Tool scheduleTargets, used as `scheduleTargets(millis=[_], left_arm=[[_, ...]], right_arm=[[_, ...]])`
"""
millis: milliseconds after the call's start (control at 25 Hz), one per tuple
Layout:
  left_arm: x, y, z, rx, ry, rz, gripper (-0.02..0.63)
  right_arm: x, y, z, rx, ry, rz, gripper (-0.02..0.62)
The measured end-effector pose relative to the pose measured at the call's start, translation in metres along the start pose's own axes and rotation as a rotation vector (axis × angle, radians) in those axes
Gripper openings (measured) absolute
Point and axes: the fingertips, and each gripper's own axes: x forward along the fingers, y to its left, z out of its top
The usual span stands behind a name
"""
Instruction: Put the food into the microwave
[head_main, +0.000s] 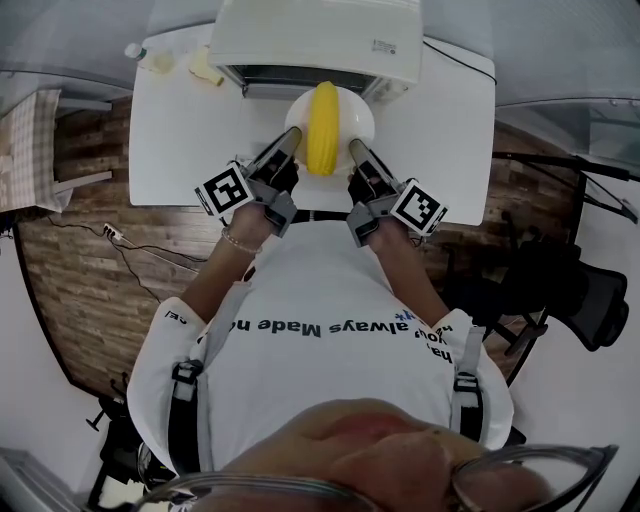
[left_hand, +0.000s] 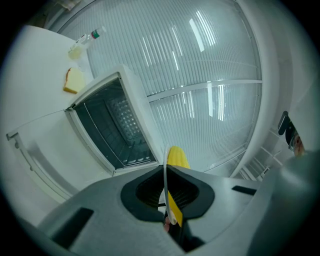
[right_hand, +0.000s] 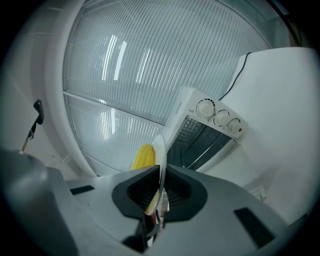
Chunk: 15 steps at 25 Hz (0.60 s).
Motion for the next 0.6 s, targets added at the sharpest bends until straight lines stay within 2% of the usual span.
scheduleTargets(millis=[360,520,600], left_arm=[[0.005,0.031,-0.005,-0.018,0.033,0.022,0.018],[0.007,0.039,-0.011,-0.073,0.041,0.019,0.018],[0.008,0.044,-0.013,-0.07,0.049,0.022,0.018]], right_arm=[[0.008,-0.028,-0.009,0.019,0.011,-0.039,0.028],[0.009,-0.037,-0.012,0.018,0.013,-0.048,0.028],[0.009,-0.042,-0.013,0.01,0.015,-0.05,0.028]])
